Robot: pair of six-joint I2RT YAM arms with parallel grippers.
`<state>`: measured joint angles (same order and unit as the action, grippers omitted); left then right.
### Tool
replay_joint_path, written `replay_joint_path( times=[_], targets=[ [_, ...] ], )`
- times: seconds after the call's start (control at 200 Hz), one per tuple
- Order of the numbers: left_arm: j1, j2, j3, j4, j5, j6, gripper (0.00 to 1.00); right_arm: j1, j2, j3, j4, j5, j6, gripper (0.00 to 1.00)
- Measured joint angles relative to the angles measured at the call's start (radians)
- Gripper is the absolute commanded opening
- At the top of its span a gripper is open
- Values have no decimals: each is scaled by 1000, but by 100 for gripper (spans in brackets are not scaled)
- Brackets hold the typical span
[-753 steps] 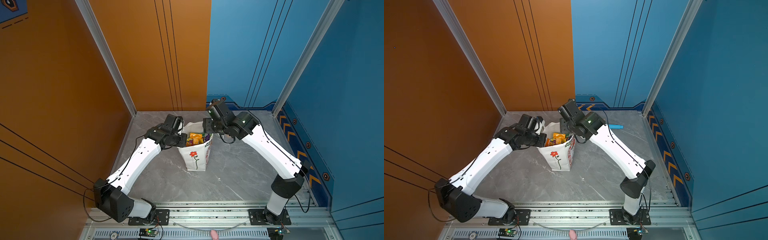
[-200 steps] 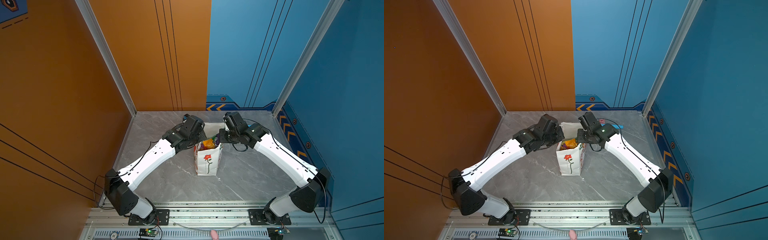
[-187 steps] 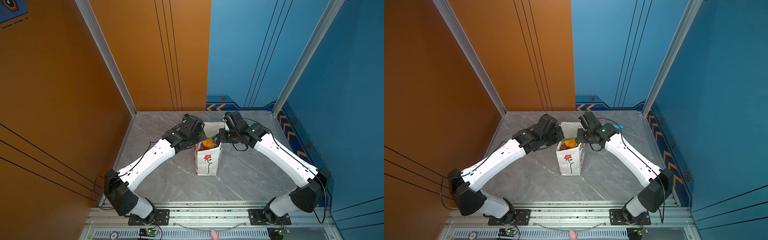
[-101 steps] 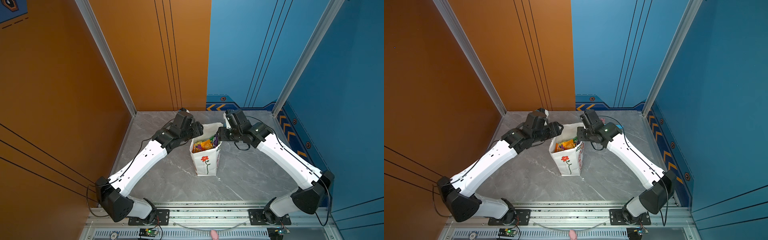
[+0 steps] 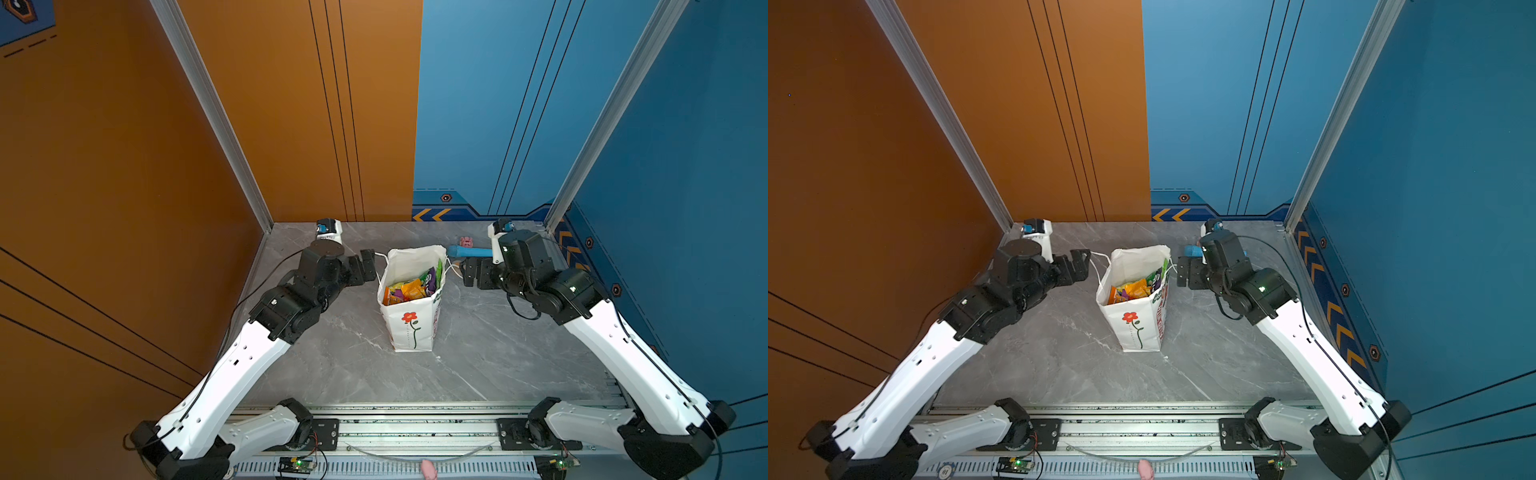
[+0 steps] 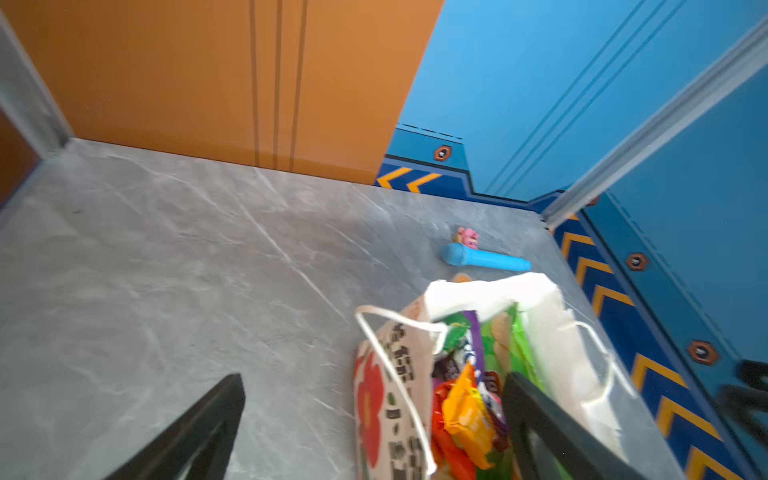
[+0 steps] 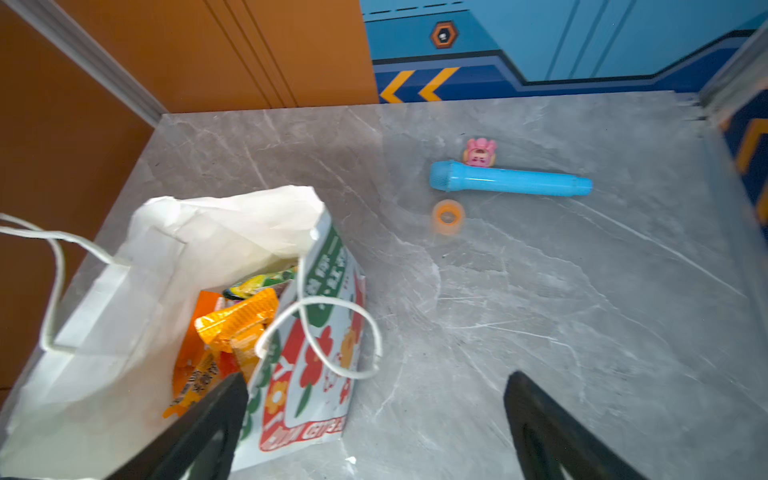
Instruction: Place the snacks into the paper bag
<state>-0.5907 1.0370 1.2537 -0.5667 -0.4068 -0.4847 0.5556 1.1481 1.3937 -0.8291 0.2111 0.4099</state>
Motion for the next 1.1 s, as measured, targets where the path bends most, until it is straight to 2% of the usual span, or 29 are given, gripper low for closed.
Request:
replay_joint_path(
  times=[0.125, 0.21, 0.3, 0.42, 0.606, 0.771, 0.901, 1.096],
  targets=[
    [9, -89, -143, 30, -214, 32, 98, -60, -129, -119, 25, 88, -4, 100],
    [50, -132, -255, 48, -342, 33, 98, -100, -212, -200, 48, 134, -3, 100],
    [103, -161, -359, 75, -426, 33, 98, -130, -286, -283, 85, 185, -3, 100],
    [142, -231, -562, 256, -491, 101, 98, -143, -360, -385, 157, 233, -27, 100],
    [178, -338, -880, 610, -434, 307, 98, -152, -399, -506, 257, 277, -69, 100],
    [241, -318, -976, 785, -377, 400, 98, -159, -397, -615, 340, 307, -126, 100],
    [281, -230, -1032, 937, -315, 425, 98, -167, -352, -676, 404, 344, -198, 100],
    [356, 16, -1069, 1146, -209, 458, 98, -214, -217, -788, 574, 397, -249, 100]
  ],
)
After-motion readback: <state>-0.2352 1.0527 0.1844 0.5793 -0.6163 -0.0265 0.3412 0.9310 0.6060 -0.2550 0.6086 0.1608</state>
